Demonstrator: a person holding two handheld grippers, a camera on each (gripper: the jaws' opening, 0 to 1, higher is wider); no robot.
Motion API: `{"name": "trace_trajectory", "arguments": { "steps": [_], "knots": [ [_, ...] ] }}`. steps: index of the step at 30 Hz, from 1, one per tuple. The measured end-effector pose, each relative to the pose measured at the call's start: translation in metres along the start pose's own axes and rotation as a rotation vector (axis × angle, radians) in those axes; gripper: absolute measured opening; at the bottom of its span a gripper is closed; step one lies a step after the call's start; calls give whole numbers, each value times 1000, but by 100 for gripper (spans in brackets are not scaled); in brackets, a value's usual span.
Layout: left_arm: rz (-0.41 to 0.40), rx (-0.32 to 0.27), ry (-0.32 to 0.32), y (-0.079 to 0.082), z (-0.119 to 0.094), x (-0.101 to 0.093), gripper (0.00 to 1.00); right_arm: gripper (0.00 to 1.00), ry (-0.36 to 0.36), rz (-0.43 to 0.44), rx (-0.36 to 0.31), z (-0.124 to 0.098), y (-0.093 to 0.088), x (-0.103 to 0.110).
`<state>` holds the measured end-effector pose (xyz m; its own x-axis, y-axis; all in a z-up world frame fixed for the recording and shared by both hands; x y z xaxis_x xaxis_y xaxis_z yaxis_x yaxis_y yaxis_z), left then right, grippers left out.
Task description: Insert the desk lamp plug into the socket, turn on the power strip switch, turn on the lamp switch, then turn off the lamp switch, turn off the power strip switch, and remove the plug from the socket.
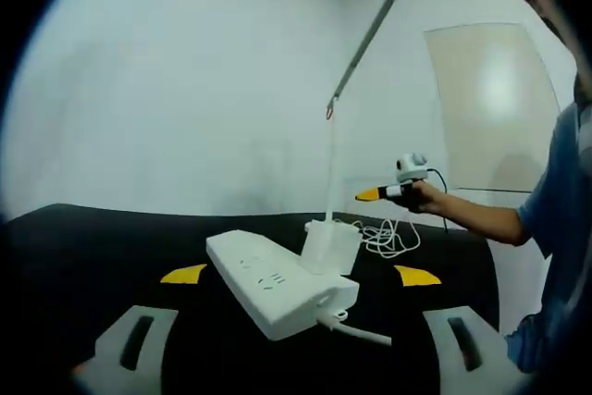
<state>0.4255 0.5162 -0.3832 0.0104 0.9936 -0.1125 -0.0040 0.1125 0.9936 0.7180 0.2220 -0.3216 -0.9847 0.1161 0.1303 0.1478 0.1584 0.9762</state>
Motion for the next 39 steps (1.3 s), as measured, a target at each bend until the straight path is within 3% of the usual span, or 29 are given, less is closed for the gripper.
{"name": "trace_trajectory", "arguments": {
  "steps": [2,11,17,22,23,28,39],
  "knots": [
    [0,2,-2,0,0,-1,75,18,30,17,-10,-2,7,1],
    [0,3,-7,0,0,1,75,32,83,18,-48,-14,37,45],
    [-12,-6,-18,1,-2,0,75,35,122,12,-39,-16,52,67],
    [-3,8,-24,-1,-1,-1,75,39,153,63,-35,-22,58,85],
    [-6,6,-22,0,-1,-1,75,40,147,64,-31,-24,66,78],
    [-26,-18,-17,3,-3,3,75,43,175,104,-55,-31,74,80],
    [-36,-39,-19,8,-11,-10,74,43,285,251,-74,-39,85,119]
  ]
}}
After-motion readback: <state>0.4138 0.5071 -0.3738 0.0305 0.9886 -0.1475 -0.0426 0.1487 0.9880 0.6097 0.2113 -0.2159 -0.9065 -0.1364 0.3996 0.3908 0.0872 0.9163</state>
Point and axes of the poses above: the point that each gripper's makers call its tool centre point, and the gripper's own axes: z roughly forward along the fingers, x roughly to its left, y roughly out of its top, the point moved 6 cm from there along -z, roughly backward along the fingers, and after that the axes turned 14 degrees about y, right-handed, at the moved point
